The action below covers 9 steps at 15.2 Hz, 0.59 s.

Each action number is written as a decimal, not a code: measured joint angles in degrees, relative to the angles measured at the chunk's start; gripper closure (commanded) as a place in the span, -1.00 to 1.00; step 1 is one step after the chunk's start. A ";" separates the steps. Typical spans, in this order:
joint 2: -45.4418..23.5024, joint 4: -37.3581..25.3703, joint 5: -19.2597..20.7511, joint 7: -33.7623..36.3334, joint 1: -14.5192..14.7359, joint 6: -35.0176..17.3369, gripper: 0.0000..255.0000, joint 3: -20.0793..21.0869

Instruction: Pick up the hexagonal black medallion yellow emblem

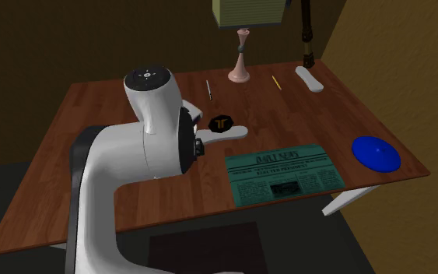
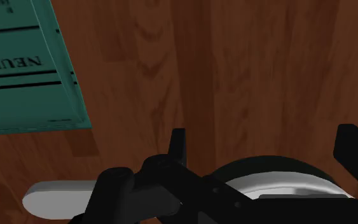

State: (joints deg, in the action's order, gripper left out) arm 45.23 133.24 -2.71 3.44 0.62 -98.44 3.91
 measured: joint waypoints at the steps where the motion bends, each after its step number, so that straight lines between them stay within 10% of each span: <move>1: 0.00 0.00 0.00 0.00 0.00 0.00 -1.00 0.00; 9: -20.40 -18.83 -3.11 30.78 -10.96 4.34 -1.00 5.13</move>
State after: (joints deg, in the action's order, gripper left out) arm 24.83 114.41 -5.81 34.23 -10.33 -94.10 9.04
